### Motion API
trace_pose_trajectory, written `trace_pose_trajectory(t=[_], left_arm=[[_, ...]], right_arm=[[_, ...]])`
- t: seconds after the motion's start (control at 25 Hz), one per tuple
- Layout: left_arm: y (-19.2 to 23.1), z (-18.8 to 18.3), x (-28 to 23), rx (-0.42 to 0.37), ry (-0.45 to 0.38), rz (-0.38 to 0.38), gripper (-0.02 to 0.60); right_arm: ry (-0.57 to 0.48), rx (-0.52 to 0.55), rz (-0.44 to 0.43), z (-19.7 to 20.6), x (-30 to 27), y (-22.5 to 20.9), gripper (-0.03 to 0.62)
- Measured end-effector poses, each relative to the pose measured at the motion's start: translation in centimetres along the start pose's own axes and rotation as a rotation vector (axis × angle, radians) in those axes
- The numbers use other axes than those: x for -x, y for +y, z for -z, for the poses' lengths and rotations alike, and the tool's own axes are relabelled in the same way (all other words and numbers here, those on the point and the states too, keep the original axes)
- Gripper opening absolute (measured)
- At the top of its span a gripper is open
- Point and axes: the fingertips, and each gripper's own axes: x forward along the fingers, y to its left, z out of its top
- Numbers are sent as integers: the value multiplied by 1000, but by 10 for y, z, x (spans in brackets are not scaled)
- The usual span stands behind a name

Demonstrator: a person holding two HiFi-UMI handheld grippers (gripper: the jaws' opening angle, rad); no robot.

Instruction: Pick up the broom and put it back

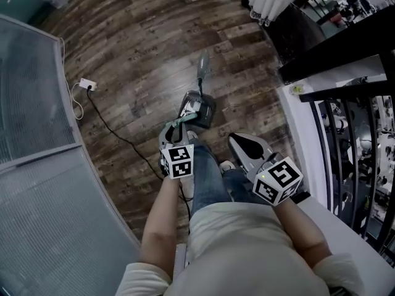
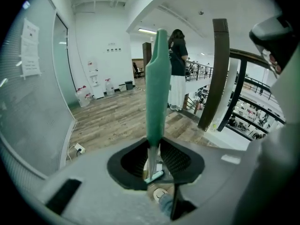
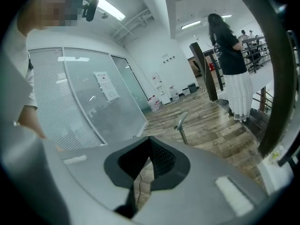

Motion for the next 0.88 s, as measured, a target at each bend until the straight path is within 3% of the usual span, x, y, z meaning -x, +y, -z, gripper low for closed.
trace_pose_trajectory(t=[0.32, 0.88], left_arm=[[8, -2, 43, 75, -34, -47, 87], [-12, -40, 135, 166, -209, -114, 87]], right_arm=[[3, 38, -60, -4, 9, 27, 6], [1, 123, -179, -7, 37, 64, 6]])
